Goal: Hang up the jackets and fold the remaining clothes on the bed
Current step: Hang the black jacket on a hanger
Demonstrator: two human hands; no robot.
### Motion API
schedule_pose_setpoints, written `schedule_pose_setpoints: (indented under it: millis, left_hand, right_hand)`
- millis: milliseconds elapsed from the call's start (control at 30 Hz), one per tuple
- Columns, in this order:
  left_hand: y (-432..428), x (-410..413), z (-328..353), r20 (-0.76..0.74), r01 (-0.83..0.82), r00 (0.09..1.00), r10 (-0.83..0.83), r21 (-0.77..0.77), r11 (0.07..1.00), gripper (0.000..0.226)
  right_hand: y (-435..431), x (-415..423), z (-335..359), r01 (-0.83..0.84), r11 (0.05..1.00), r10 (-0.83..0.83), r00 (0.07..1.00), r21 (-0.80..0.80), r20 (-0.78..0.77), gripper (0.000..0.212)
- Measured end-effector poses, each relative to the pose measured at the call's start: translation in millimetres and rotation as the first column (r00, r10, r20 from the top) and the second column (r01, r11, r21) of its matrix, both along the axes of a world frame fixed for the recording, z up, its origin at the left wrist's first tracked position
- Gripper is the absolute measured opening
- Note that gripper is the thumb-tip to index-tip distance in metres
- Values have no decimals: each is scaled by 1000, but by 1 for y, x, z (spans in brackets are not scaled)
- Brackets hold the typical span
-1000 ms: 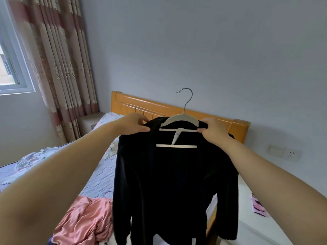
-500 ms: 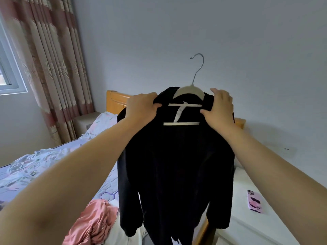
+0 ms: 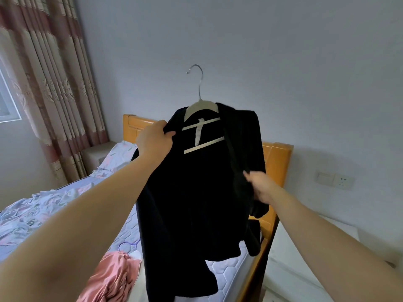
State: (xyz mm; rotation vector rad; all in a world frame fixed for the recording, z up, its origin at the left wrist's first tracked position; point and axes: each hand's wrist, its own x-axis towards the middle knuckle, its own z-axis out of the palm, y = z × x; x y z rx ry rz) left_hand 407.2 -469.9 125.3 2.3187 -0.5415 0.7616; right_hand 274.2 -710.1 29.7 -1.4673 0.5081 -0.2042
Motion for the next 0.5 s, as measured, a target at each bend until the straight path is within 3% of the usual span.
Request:
schedule_pose_setpoints:
  millis: [33, 100, 167, 267, 300, 400, 500]
  left_hand:
    - [-1, 0, -1, 9, 4, 1000, -4, 29, 1000, 22]
    - [-6, -3, -5, 27, 21, 999, -25, 116, 993, 22]
    - [-10, -5, -9, 7, 44, 999, -46, 160, 986, 23]
    - [-11, -1, -16, -57, 81, 996, -73, 146, 986, 25]
    - [-10, 1, -17, -78, 103, 993, -93, 135, 985, 25]
    - [-10, 3, -20, -137, 178, 977, -163, 105, 978, 26]
    - [-13, 6, -21, -159, 215, 968, -196, 109, 971, 25]
  right_hand:
    - [0, -4, -11, -67, 975, 35, 988, -212, -152, 22]
    - [-3, 1, -26, -184, 814, 5, 950, -550, -311, 21]
    - [-6, 10, -26, -93, 655, -144, 959, -750, -245, 28]
    - [-7, 16, -6, 332, 481, -392, 909, -812, 139, 15]
    - [-8, 18, 2, 411, 412, -401, 883, -814, 243, 27]
    - [-9, 24, 23, 418, 251, -262, 898, -873, 354, 57]
    - [-17, 30, 37, 282, 190, -150, 955, -940, 256, 55]
